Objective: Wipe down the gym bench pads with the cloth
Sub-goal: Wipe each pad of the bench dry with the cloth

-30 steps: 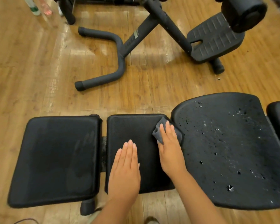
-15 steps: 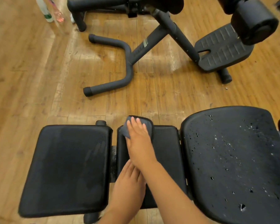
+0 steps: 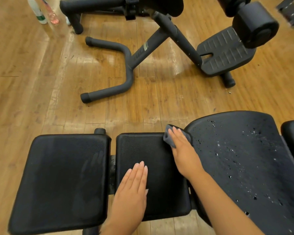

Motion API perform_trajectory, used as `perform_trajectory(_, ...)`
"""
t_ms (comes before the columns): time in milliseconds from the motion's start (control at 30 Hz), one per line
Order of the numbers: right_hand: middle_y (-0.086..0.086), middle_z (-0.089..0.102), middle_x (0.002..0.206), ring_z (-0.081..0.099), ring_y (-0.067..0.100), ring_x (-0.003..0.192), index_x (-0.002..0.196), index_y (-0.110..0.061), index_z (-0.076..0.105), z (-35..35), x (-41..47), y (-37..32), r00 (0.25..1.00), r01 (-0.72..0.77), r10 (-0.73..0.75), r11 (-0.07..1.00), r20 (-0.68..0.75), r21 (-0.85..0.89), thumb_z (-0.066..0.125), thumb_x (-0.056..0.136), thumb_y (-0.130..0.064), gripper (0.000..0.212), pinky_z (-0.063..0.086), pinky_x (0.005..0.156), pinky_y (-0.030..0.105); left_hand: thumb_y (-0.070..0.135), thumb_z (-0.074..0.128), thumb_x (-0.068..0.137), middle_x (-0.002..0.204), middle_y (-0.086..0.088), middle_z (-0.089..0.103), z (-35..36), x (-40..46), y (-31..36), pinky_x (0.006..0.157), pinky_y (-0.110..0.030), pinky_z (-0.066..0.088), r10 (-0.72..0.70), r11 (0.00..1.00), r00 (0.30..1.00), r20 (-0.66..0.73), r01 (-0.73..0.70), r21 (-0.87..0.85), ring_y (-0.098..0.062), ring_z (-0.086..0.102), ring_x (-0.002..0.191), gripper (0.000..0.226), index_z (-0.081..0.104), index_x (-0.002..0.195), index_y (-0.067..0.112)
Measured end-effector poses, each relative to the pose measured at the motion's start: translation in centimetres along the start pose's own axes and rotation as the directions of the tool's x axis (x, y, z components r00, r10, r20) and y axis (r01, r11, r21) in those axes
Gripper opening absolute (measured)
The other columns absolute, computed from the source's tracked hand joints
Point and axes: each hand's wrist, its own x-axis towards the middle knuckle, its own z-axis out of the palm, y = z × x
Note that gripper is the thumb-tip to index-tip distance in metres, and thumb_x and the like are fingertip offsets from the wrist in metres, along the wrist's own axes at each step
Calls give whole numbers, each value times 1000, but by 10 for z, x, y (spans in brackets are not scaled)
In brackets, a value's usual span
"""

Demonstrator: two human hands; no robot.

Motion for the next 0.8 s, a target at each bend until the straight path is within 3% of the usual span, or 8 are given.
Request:
perform_trajectory(100,-5,6,157,-3,9,143,149,-18,12,10,4,-12,996,-89,88,993,-24,-82,33,100,-13,54,4,116,28,29,9,100,141,-15,45,1,1,2,112,-36,10,-33,999,999,2,33,-14,-23,29,133,55,39,137,2)
perform_trajectory(233,2,8,157,0,17,144,148,-13,11,20,5,-33,988,-115,94,978,-126,-174,32,99,-15,53,-4,116,32,29,31,86,140,-15,47,3,1,1,112,-36,11,-19,999,1000,-14,18,-33,-23,30,133,58,37,137,2)
perform_trajectory(367,3,7,157,-2,17,144,148,-13,12,40,10,-79,995,57,-66,992,-80,-108,33,99,-15,53,-10,114,31,28,36,84,133,-13,54,4,2,3,111,-37,15,11,1000,1000,5,-11,-23,-25,45,129,54,54,128,2)
perform_trajectory(467,6,0,157,-7,20,144,149,-11,6,65,14,-117,983,182,-184,977,-9,-108,33,98,-15,57,-19,109,29,30,39,75,114,-9,68,10,-2,-4,112,-33,13,14,1000,998,58,-13,-19,-24,63,107,52,68,112,9)
perform_trajectory(567,6,-1,157,-7,19,144,149,-11,6,70,16,-118,970,241,-237,964,46,-115,32,98,-13,57,-19,109,28,32,38,70,103,-8,72,2,3,-4,111,-28,10,12,1000,1000,24,-12,-10,-22,68,96,54,66,110,10)
perform_trajectory(667,1,6,157,-2,13,144,148,-15,13,53,17,-99,964,260,-258,965,68,-21,32,98,-10,54,-9,115,26,29,41,78,114,-11,67,-4,5,1,111,-35,13,39,999,999,-19,-38,26,-25,62,110,50,66,114,6)
perform_trajectory(800,-2,13,156,2,9,143,148,-18,19,29,10,-56,982,189,-189,981,11,-41,44,93,-8,61,-5,116,25,27,35,84,140,-15,46,3,-1,-2,112,-37,13,18,999,1000,-4,-17,36,-24,33,134,56,45,133,-1)
